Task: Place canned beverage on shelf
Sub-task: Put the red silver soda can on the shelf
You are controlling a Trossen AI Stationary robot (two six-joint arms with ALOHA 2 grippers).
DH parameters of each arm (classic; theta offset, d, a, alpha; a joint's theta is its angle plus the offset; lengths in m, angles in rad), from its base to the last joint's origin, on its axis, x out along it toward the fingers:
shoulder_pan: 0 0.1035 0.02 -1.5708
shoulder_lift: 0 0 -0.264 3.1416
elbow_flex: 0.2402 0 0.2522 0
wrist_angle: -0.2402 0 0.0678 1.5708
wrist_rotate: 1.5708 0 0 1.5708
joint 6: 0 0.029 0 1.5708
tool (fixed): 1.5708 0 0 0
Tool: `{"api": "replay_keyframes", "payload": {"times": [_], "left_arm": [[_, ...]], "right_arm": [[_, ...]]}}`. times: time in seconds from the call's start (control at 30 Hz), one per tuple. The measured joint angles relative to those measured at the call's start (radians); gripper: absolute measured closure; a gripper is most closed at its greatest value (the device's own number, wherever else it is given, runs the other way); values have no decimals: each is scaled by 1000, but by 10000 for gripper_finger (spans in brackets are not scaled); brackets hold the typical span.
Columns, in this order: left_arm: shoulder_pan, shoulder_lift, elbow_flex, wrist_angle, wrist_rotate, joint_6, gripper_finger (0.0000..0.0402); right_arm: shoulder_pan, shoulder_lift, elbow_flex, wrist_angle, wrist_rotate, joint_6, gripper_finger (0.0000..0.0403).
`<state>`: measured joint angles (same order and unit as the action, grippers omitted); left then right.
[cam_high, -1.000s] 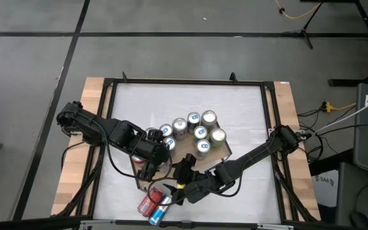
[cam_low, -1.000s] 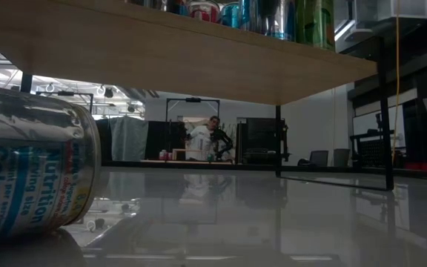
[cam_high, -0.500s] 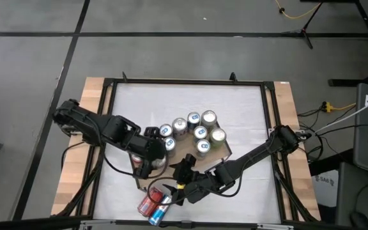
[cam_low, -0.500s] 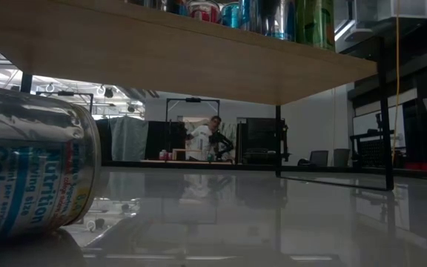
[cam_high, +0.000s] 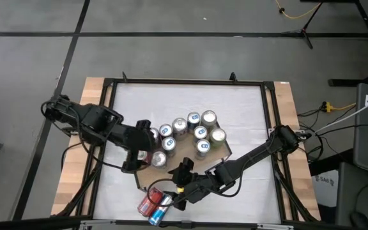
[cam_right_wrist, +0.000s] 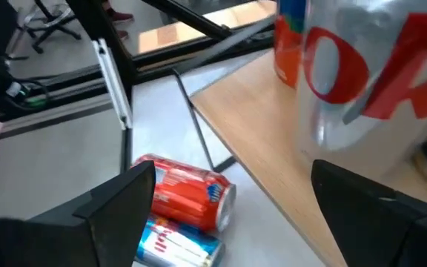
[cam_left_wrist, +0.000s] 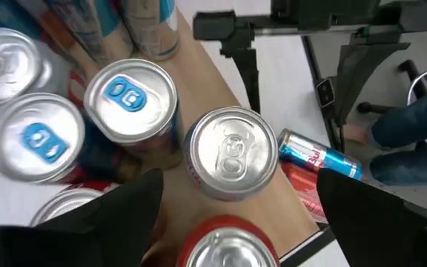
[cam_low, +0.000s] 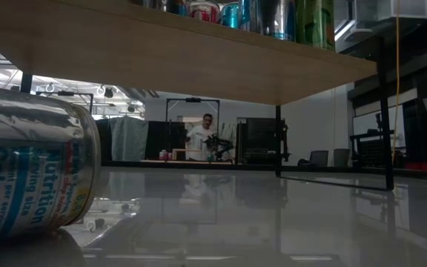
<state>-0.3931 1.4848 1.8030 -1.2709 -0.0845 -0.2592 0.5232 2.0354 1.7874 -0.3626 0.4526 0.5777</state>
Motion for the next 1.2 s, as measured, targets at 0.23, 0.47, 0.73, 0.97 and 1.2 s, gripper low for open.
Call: {"api": "replay_keyframes", "payload": {"times": [0.23,0.47,0.73,0.97,1.2], "left_arm": [[0,-57,0,0,-2,0,55],[0,-86,0,0,-2,0,55],[0,-94,0,-1,0,0,55],[0,-94,0,-1,0,0,55],[0,-94,0,-1,0,-2,55]], "right_arm": [[-16,12,2,30,2,-6,52],[-51,26,2,82,9,-5,52],[-86,26,2,81,85,-3,52],[-92,26,2,81,73,-1,52],[-82,25,2,80,47,1,52]]}}
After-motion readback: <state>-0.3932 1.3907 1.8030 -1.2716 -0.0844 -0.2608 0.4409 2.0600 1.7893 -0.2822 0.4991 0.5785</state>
